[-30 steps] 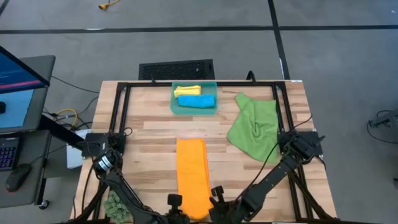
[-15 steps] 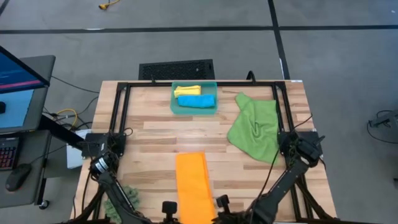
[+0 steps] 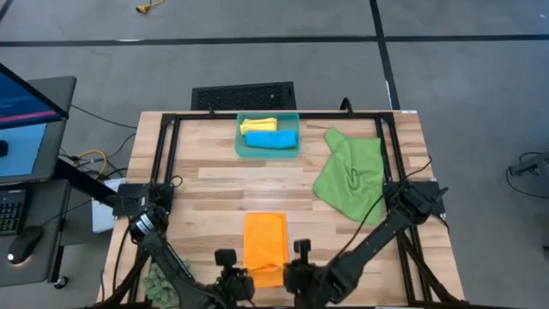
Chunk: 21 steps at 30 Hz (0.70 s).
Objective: Roll microfiber towels into tight, uniform cylinder then place into a basket
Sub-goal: Fold the orange microfiber towel
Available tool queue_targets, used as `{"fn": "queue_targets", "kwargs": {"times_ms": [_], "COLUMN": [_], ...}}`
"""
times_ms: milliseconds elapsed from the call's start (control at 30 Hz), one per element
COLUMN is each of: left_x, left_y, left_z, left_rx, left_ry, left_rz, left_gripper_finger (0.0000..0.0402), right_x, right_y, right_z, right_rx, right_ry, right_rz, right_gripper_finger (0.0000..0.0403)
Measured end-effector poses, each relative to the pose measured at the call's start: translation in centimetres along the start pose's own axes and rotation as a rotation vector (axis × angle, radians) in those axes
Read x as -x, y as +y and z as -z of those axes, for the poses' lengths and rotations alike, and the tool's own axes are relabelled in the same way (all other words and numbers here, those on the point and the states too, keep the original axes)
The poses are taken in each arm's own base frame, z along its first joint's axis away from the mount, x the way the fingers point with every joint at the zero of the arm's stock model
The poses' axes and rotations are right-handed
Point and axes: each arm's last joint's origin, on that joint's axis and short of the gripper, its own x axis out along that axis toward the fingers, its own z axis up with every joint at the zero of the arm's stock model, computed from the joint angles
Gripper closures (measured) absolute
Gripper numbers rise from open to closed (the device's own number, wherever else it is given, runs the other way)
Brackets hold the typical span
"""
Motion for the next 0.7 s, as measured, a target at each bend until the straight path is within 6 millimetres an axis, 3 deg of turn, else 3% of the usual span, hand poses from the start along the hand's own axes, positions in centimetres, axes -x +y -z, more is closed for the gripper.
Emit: {"fn": "queue_targets", "kwargs": {"times_ms": [200, 700], "left_x": [-2.8, -8.3], "left_y": [1.7, 3.7], "left_z": [-0.4, -0.1], "left_rx": [-0.013, -0.143], "left_ry": [0.103, 0.231], "left_rz": [-0.102, -0.233], "left_gripper_finger": [0.0401, 0.0401], "right_x": [-1.3, -3.8], "right_y": [-2.3, -5.4], "right_z": [-0.3, 0.2], "right_rx": [-0.027, 0.010], "right_ry": [0.037, 0.132], "right_rz": [0.105, 0.179], "right_gripper_finger": [0.0395, 0.0388]}}
